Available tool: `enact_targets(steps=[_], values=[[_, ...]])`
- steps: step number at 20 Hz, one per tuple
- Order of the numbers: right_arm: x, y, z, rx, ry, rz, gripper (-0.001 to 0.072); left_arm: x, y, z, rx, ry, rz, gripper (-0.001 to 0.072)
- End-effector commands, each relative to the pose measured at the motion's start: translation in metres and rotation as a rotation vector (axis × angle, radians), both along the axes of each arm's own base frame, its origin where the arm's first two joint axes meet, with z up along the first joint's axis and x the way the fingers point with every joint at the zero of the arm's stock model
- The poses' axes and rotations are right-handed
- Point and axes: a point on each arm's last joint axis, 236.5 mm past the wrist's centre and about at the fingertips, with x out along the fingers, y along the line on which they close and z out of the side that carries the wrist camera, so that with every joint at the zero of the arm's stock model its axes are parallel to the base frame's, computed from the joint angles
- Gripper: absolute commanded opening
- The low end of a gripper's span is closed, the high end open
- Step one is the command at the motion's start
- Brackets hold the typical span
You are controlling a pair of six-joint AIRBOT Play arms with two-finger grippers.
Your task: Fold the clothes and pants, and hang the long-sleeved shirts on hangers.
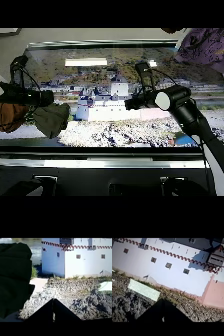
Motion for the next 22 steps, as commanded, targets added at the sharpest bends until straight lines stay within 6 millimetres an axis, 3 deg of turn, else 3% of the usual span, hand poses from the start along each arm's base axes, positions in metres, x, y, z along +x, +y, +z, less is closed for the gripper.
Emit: enact_targets(steps=[1, 19, 22], values=[[0.000, 0.000, 0.000, 0.000, -0.001, 0.001, 0.0031, 0.000, 0.000, 0.000, 0.000, -0.001, -0.001, 0.0018], [0.000, 0.000, 0.000, 0.000, -0.001, 0.001, 0.0031, 0.000, 0.000, 0.000, 0.001, -0.001, 0.001, 0.0018], [0.000, 0.000, 0.000, 0.000, -0.001, 0.001, 0.0031, 0.010, -0.001, 0.006, -0.010, -0.048, 0.010, 0.0018]])
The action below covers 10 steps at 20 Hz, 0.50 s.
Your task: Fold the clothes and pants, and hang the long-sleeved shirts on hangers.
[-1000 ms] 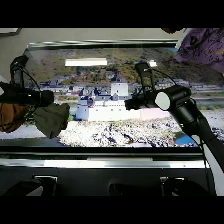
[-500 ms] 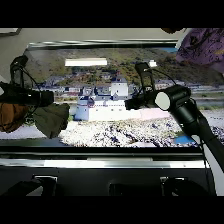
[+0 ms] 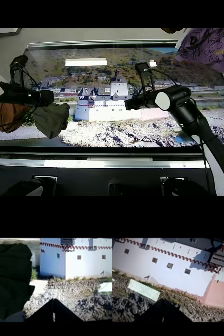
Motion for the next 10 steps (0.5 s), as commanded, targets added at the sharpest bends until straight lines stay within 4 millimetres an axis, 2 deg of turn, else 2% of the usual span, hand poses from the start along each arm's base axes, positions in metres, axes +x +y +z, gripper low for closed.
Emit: enact_targets(steps=[1, 5, 6, 7, 8, 10], values=[[0.000, 0.000, 0.000, 0.001, -0.001, 0.001, 0.0031, 0.010, -0.001, 0.006, -0.011, -0.047, 0.009, 0.0018], [0.000, 0.001, 0.000, 0.002, 0.000, 0.000, 0.0031, 0.022, -0.002, 0.013, -0.022, -0.105, 0.017, 0.0019], [0.000, 0.001, 0.000, 0.001, -0.001, 0.000, 0.0031, 0.019, -0.002, 0.012, -0.020, -0.092, 0.016, 0.0084], [0.000, 0.001, 0.000, 0.001, -0.001, 0.001, 0.0031, 0.011, -0.001, 0.007, -0.021, -0.050, 0.030, 0.0292], [0.000, 0.001, 0.000, 0.001, -0.001, 0.001, 0.0031, 0.004, 0.006, -0.002, -0.005, 0.002, 0.065, 0.0720], [0.000, 0.001, 0.001, 0.003, -0.001, 0.000, 0.0031, -0.009, 0.042, -0.023, 0.119, 0.109, 0.145, 0.0720]])
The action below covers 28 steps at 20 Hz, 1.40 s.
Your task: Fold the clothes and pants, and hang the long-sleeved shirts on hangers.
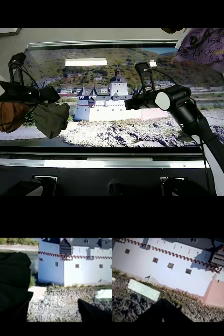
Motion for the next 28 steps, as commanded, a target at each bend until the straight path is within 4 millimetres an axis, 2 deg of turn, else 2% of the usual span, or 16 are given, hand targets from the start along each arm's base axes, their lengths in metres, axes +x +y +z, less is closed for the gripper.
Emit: enact_targets(steps=[1, 4, 8, 10, 14, 15, 16, 17, 18, 20, 22, 24, 25, 27, 28], values=[[0.000, 0.001, 0.001, 0.003, -0.002, 0.000, 0.0031, -0.018, 0.053, -0.031, 0.161, 0.145, 0.138, 0.0720], [0.000, 0.001, 0.001, 0.002, -0.001, 0.000, 0.0031, -0.011, 0.092, -0.073, 0.170, 0.151, 0.233, 0.0720], [0.000, 0.000, 0.000, -0.001, -0.002, 0.001, 0.0031, -0.005, 0.129, -0.129, 0.140, 0.169, 0.343, 0.0720], [0.000, 0.000, 0.000, -0.001, -0.003, 0.001, 0.0031, 0.005, 0.137, -0.147, 0.133, 0.167, 0.362, 0.0720], [0.000, 0.001, 0.001, 0.002, -0.002, 0.000, 0.0031, 0.028, 0.127, -0.179, 0.072, 0.159, 0.370, 0.0720], [0.000, 0.001, 0.001, 0.003, -0.001, 0.000, 0.0031, 0.027, 0.124, -0.187, 0.059, 0.181, 0.373, 0.0672], [0.000, 0.001, 0.000, 0.003, 0.000, 0.000, 0.0031, 0.025, 0.123, -0.191, 0.054, 0.200, 0.372, 0.0383], [0.000, 0.001, 0.000, 0.005, 0.003, -0.004, 0.0031, 0.024, 0.120, -0.190, 0.041, 0.206, 0.374, 0.0007], [0.000, 0.001, 0.000, 0.006, 0.004, -0.006, 0.0031, 0.026, 0.116, -0.186, 0.021, 0.197, 0.379, 0.0016], [-0.001, 0.000, 0.002, 0.007, 0.002, -0.006, 0.0033, 0.035, 0.104, -0.164, -0.049, 0.148, 0.392, 0.0015], [-0.002, -0.001, 0.011, 0.028, -0.011, -0.031, 0.0036, 0.048, 0.076, -0.122, -0.141, 0.055, 0.351, 0.0014], [-0.006, -0.006, 0.029, 0.035, -0.050, -0.033, 0.0113, 0.056, 0.024, -0.066, -0.273, -0.051, 0.238, 0.0014], [-0.010, -0.013, 0.040, 0.023, -0.076, -0.035, 0.0150, 0.056, -0.011, -0.036, -0.360, -0.098, 0.175, 0.0014], [-0.019, -0.034, 0.058, -0.032, -0.124, -0.050, 0.0149, 0.045, -0.084, 0.017, -0.521, -0.164, 0.014, 0.0014], [-0.024, -0.048, 0.067, -0.063, -0.140, -0.071, 0.0149, 0.035, -0.118, 0.035, -0.581, -0.181, -0.068, 0.0014]])
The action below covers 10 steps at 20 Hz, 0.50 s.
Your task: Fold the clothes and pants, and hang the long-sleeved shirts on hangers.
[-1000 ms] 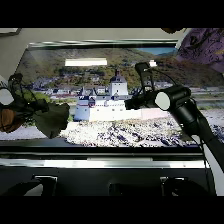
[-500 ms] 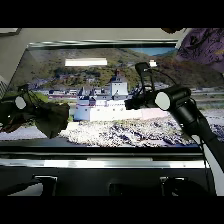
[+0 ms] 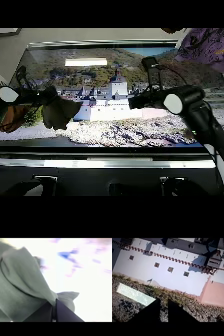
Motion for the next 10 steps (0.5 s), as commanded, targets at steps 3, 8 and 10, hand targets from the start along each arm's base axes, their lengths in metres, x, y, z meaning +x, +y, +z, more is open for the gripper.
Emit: enact_targets(steps=[3, 8, 10], values=[[-0.033, -0.085, 0.045, -0.215, -0.087, -0.132, 0.0150, -0.052, -0.179, 0.085, -0.304, -0.162, -0.340, 0.0014], [-0.075, -0.170, 0.077, -0.355, -0.113, -0.386, 0.0289, -0.096, -0.291, -0.003, -0.323, 0.036, -0.440, 0.0016], [-0.083, -0.174, 0.078, -0.353, -0.102, -0.395, 0.0291, -0.116, -0.319, -0.051, -0.323, 0.167, -0.447, 0.0025]])
